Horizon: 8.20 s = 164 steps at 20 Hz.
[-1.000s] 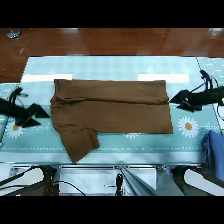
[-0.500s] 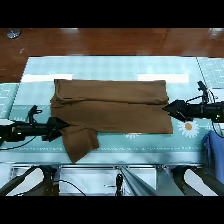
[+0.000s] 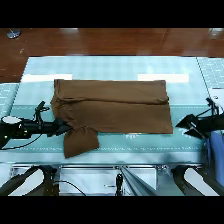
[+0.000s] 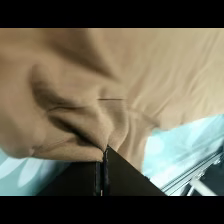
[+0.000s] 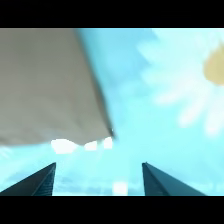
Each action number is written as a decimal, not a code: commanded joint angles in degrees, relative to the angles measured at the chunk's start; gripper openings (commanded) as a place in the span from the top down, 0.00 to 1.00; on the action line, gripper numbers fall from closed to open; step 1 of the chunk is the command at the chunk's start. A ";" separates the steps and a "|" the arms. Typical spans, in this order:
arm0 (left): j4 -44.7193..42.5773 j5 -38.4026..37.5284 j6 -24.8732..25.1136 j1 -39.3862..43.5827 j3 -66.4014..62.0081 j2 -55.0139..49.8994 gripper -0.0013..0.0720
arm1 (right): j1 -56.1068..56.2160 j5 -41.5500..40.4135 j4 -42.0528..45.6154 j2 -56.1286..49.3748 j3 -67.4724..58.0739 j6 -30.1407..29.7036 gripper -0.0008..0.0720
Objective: Fold the shirts.
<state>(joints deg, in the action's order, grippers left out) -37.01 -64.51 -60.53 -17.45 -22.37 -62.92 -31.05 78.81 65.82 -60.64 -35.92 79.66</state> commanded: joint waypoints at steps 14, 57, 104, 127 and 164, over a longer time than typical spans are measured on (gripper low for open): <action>1.07 -0.63 0.70 0.26 -1.01 0.09 0.95 | 11.93 -14.58 -13.07 -11.52 2.16 -1.18 0.82; -16.41 7.61 -19.15 6.45 -46.53 -11.63 0.02 | 10.14 -3.34 -16.20 -46.56 -48.00 0.39 0.13; -15.32 -12.59 -23.15 14.71 -74.73 -15.04 0.95 | 44.19 -9.22 -20.35 -6.25 -36.74 0.96 0.96; -12.26 6.49 -19.61 12.48 -13.84 21.40 0.95 | 47.25 2.97 -29.33 -46.05 -71.63 4.02 0.12; -12.24 12.31 -19.63 17.84 -13.84 16.83 0.95 | 42.40 -5.95 -10.21 -20.92 -50.49 4.33 0.96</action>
<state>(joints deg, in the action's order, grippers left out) -49.23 -52.38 -80.16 0.08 -36.21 -46.04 11.05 62.35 43.42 -83.02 -70.54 78.54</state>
